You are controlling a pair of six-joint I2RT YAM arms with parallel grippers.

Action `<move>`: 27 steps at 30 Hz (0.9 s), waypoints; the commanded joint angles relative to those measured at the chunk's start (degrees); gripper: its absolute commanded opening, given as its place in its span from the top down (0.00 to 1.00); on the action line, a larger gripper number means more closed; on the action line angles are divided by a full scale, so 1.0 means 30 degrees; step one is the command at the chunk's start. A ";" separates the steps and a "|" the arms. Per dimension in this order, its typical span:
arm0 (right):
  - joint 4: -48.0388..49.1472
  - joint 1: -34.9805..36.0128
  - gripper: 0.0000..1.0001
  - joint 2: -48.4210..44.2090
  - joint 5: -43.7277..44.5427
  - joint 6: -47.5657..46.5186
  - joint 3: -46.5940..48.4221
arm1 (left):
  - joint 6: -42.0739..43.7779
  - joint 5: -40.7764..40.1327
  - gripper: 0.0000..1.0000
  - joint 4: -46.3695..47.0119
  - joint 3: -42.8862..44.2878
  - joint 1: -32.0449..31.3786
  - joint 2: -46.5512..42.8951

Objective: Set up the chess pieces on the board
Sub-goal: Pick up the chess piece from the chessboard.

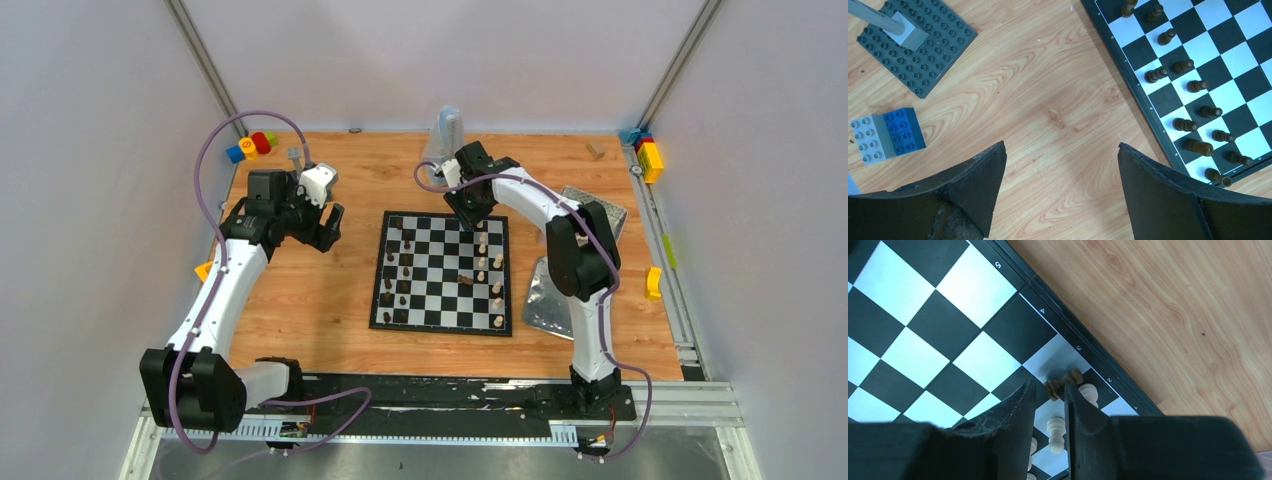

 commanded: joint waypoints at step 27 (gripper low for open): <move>-0.0201 0.1236 0.92 -0.1197 -0.1617 -0.1580 -0.1122 | 0.0085 0.0250 0.10 0.0469 -0.0070 0.0141 -0.0289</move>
